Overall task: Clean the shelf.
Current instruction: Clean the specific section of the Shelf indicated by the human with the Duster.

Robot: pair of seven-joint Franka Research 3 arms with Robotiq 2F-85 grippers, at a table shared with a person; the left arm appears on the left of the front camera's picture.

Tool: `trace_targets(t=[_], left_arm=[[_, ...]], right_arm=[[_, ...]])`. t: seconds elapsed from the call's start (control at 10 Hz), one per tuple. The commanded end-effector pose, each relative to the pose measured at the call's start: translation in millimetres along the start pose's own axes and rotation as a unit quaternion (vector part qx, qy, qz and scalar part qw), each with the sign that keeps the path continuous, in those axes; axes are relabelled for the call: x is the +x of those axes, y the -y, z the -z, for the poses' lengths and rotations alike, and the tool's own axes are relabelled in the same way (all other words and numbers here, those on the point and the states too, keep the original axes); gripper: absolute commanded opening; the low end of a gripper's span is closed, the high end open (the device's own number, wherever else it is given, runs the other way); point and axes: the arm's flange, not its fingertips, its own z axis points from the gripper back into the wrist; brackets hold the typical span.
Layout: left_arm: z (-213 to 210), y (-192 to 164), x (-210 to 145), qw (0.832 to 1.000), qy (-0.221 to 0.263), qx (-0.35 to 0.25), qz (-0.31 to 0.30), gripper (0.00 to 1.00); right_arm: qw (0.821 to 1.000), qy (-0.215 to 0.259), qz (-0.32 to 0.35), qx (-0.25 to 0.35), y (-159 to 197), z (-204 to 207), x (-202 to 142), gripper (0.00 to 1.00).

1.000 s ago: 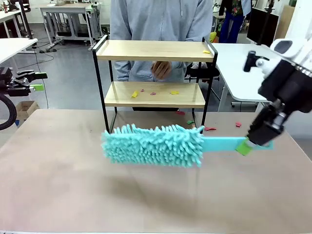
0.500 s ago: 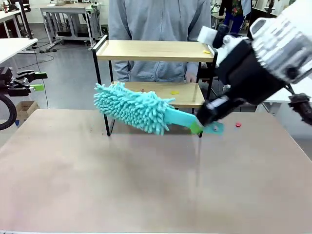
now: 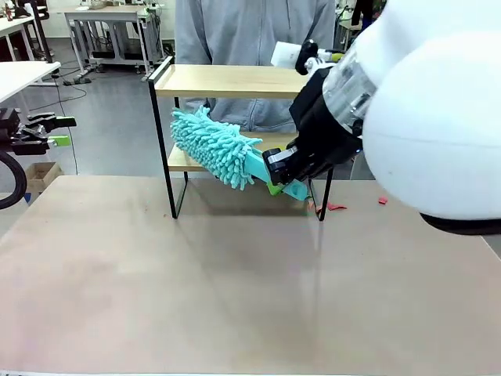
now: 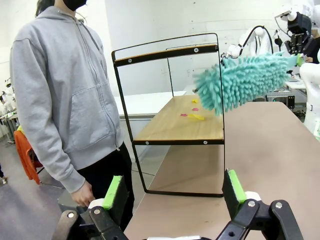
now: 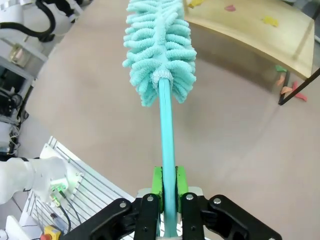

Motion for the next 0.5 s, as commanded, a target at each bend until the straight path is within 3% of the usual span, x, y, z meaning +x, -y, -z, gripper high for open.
trace_targets(t=[0.0, 0.4], left_arm=[[0.7, 1.2, 2.5, 1.0, -0.001, -0.002, 0.003, 1.0], [0.7, 1.2, 2.5, 1.0, -0.001, -0.002, 0.003, 1.0]], right_arm=[[1.0, 0.012, -0.006, 0.004, -5.0, -8.0, -6.3, 0.14], [1.0, -0.002, -0.011, 0.008, -3.7, -3.3, -2.7, 0.14]])
